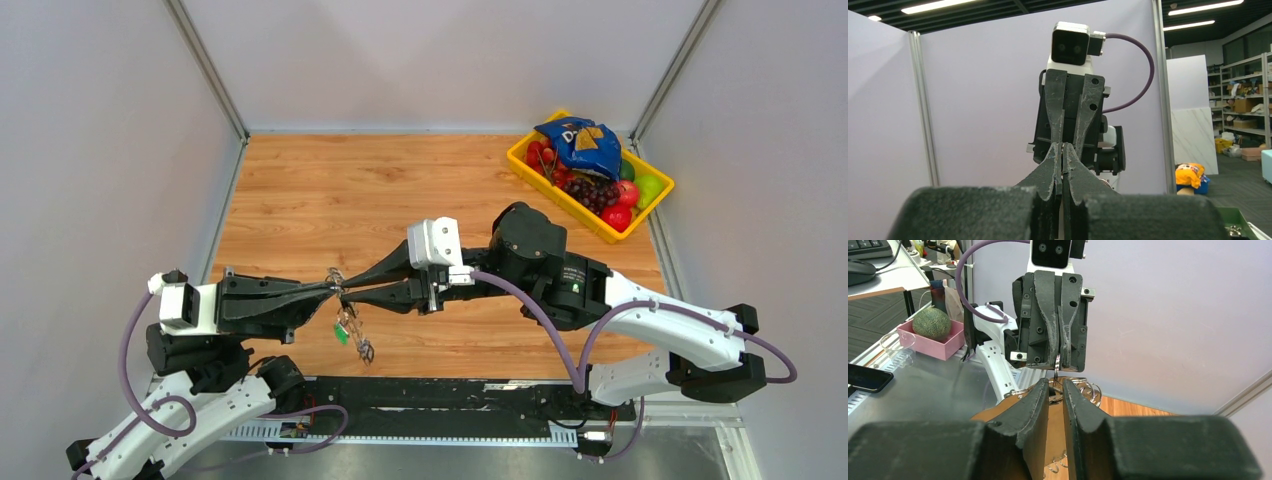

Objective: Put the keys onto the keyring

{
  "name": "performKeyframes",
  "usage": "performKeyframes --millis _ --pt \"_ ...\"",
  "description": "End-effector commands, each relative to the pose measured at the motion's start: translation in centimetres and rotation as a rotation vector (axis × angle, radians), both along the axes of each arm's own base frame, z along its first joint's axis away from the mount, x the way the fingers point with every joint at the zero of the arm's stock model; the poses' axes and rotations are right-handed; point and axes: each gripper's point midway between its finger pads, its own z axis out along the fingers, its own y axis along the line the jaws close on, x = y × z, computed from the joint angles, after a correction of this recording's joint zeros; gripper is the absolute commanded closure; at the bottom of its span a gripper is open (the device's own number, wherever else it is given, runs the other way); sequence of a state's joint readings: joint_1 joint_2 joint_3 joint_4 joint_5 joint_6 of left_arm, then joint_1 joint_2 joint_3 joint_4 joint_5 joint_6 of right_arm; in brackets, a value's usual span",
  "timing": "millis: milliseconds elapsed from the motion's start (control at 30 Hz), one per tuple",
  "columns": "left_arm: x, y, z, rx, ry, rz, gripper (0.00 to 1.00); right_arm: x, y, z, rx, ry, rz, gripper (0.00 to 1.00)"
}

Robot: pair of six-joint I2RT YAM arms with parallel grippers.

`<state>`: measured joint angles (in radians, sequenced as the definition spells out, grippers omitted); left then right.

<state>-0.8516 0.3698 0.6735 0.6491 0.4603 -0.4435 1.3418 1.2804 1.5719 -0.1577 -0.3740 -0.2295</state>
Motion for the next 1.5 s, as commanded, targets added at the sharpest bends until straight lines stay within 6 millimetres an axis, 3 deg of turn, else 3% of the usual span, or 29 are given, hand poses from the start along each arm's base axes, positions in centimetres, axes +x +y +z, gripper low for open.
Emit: performKeyframes --millis 0,133,267,467,533,700,900,1033,1333,1467 --pt "-0.3 0.8 1.0 -0.05 -0.026 0.014 1.0 -0.9 -1.3 3.4 0.095 -0.012 0.022 0.8" --pt "-0.1 0.6 0.9 -0.046 -0.021 0.014 1.0 -1.1 -1.2 3.6 0.1 -0.014 0.026 0.84" --pt "0.0 0.6 0.7 -0.046 -0.014 0.017 1.0 -1.1 -1.1 3.6 0.099 -0.015 0.022 1.0" --pt "0.2 0.5 0.3 -0.018 0.004 0.026 1.0 -0.6 -1.6 3.8 0.108 -0.011 -0.017 1.0" --pt "0.3 0.3 -0.2 0.019 0.018 0.035 0.95 -0.3 -2.0 3.7 0.1 0.0 -0.037 1.0" --pt "0.3 0.2 -1.9 0.142 0.05 0.067 0.63 0.6 -2.6 2.5 0.036 0.051 -0.098 1.0" --pt "0.9 0.8 -3.2 0.209 0.1 0.126 0.5 0.8 -2.9 0.5 -0.08 0.104 -0.119 1.0" --pt "1.1 1.0 -4.0 0.255 0.132 0.148 0.48 1.9 -3.3 -1.2 -0.212 0.131 -0.191 1.0" --pt "2.3 1.0 -6.3 0.302 0.229 0.181 0.47 5.2 -5.3 -10.0 -0.521 0.185 -0.388 1.0" --pt "3.3 0.6 -7.4 0.337 0.284 0.201 0.47 6.4 -6.1 -11.4 -0.526 0.219 -0.449 1.0"
